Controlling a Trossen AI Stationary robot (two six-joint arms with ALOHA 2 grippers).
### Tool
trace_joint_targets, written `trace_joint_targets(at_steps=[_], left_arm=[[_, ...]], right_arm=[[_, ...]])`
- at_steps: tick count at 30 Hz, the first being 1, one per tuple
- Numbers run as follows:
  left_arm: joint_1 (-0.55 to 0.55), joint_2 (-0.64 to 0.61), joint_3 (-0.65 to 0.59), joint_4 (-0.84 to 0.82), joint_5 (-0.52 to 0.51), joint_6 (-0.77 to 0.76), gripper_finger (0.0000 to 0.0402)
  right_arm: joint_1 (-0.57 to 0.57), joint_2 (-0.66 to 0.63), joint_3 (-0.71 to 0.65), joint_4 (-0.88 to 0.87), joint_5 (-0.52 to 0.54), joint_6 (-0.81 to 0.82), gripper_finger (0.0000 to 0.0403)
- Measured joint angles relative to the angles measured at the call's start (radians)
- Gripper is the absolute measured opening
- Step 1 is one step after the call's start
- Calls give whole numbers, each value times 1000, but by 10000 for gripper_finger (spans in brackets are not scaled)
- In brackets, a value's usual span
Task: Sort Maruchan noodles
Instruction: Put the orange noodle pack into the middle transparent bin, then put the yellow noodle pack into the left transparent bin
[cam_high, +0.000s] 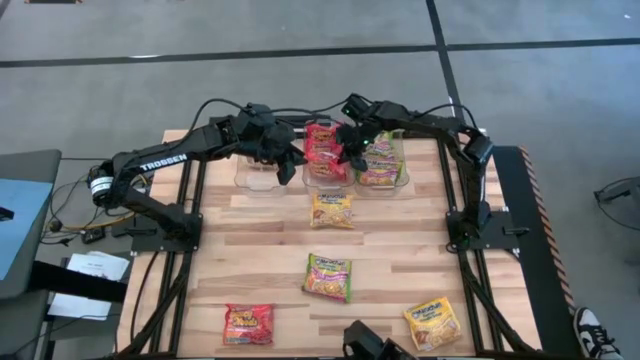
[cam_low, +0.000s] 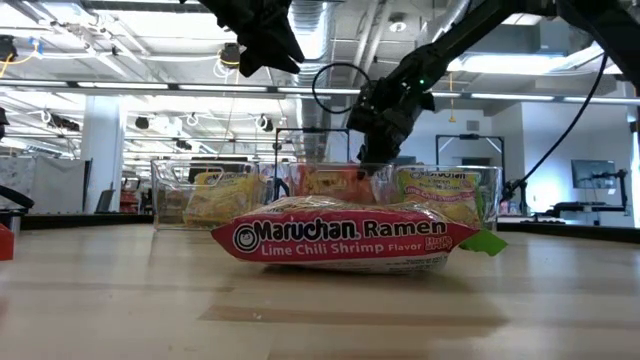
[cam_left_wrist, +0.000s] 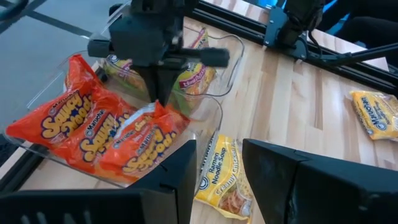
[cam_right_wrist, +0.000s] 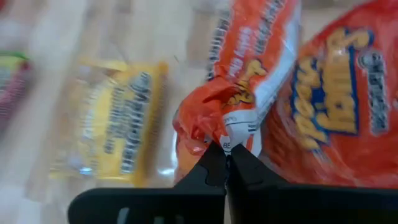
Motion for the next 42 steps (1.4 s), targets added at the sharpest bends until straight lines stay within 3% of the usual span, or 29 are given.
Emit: trace_joint_targets(at_steps=[5,20,31,42], left_arm=[[0,0,0,0,2,5,116],[-1,0,0,-39,6,22,116],[0,-52,-1,-99,7,-31,116],[0,-231,-1,-170,3,-66,116]], right_arm=[[11,1,0,15,126,18,26],[42,-7,12,10,239,133,138],[41,-8,185,-211,241,134,184],[113,-8,391,-712,238,239,176]])
